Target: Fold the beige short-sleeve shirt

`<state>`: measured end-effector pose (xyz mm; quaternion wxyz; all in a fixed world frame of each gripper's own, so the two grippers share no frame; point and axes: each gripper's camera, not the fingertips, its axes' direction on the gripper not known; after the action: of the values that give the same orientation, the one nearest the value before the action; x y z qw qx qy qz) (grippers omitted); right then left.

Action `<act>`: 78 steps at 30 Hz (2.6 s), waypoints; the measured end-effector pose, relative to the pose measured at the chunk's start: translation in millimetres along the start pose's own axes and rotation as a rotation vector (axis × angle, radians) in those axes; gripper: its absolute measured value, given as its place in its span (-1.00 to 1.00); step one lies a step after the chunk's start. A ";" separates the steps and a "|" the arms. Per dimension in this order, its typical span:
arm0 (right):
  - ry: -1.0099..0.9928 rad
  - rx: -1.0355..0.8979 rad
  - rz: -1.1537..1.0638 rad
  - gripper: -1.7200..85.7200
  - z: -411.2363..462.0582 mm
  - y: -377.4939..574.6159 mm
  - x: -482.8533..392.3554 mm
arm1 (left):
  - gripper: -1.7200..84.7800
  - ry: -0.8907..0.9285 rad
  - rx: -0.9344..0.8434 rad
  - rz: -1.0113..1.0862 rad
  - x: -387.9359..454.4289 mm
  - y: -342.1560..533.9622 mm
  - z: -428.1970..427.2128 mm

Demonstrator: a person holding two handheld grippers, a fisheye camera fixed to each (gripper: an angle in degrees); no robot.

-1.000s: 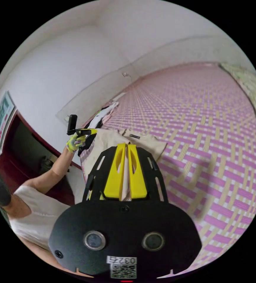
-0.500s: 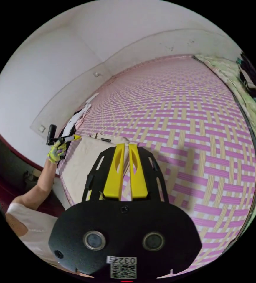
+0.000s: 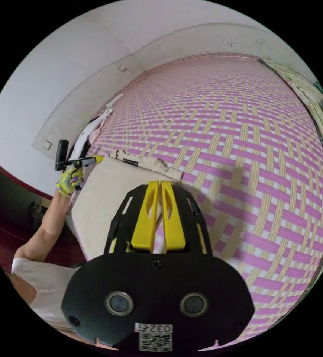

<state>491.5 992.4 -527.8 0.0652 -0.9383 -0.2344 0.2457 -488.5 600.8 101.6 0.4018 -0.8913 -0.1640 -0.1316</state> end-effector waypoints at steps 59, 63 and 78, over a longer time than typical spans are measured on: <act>-0.390 0.160 0.300 -0.70 -147.9 210.2 1.3 | -0.69 0.429 -0.059 -0.230 59.4 51.7 -76.8; -0.324 0.184 0.312 -0.67 -161.1 230.6 -5.7 | -0.69 0.436 -0.031 -0.216 64.2 62.2 -80.1; -0.239 0.050 0.206 -0.80 -92.8 240.1 -99.9 | -0.82 0.419 0.017 -0.214 78.3 95.8 -77.5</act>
<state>558.2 732.9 -461.0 0.0347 -0.9196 -0.1368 0.3666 -386.9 496.8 115.6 0.4183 -0.8186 -0.1718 -0.3540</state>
